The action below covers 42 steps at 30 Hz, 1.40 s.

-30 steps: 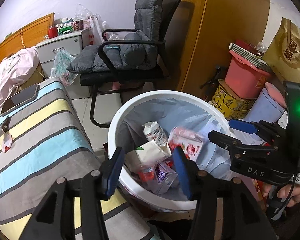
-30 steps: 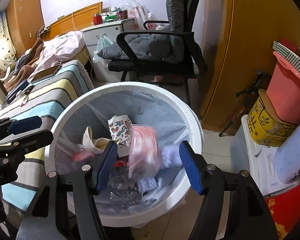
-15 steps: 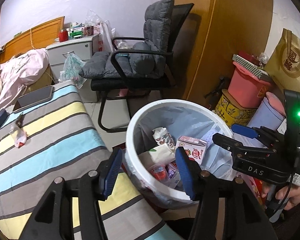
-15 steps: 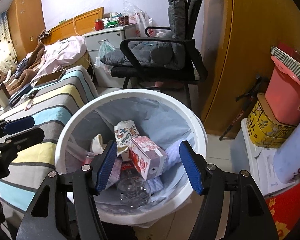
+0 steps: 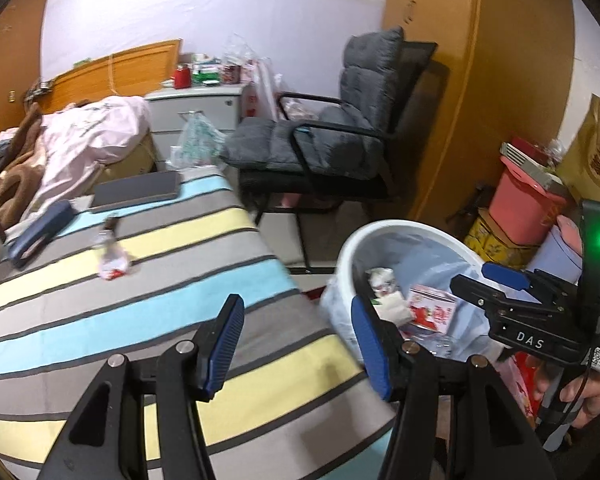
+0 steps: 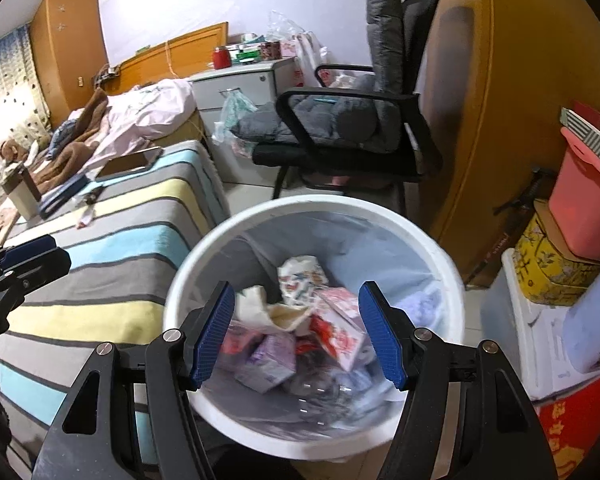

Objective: Collect trash
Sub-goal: 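Move both tools back over the table toward the snack wrapper and small cup, then grasp the small clear cup with the right tool while the left tool grasps the brown snack wrapper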

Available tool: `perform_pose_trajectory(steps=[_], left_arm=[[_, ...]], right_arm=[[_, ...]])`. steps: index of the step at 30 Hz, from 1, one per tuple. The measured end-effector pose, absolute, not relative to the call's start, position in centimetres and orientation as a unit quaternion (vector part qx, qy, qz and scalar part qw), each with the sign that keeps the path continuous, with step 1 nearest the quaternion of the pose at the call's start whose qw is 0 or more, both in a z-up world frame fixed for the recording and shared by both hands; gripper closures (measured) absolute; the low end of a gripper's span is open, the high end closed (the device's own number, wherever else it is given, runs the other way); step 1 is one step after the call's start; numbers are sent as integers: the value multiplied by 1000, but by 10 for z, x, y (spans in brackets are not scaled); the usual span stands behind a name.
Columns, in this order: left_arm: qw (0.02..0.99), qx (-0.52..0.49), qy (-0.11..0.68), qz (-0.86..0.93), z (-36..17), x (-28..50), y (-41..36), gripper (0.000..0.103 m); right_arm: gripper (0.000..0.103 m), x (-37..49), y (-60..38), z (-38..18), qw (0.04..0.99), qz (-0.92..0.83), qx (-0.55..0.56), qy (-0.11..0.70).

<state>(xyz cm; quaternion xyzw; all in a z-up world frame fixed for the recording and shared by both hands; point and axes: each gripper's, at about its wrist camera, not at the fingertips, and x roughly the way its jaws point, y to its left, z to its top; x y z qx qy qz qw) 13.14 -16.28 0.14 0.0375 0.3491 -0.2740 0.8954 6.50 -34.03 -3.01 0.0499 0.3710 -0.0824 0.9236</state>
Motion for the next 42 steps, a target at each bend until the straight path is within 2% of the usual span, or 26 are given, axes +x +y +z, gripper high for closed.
perform_pose_trajectory(steps=[17,34,42], left_arm=[[924,-1,351,-155,-5,156,-40,45],[927,-9,359,-109,-8,194,25,44],[927,-1,361,-99,-15,216,38,44]], right_arm=[[37,110,-263,-35,928,-5,35,371],[37,163,-179,-31,922,76,-29,378],[37,198,-149,-46,905,99,-41,411]])
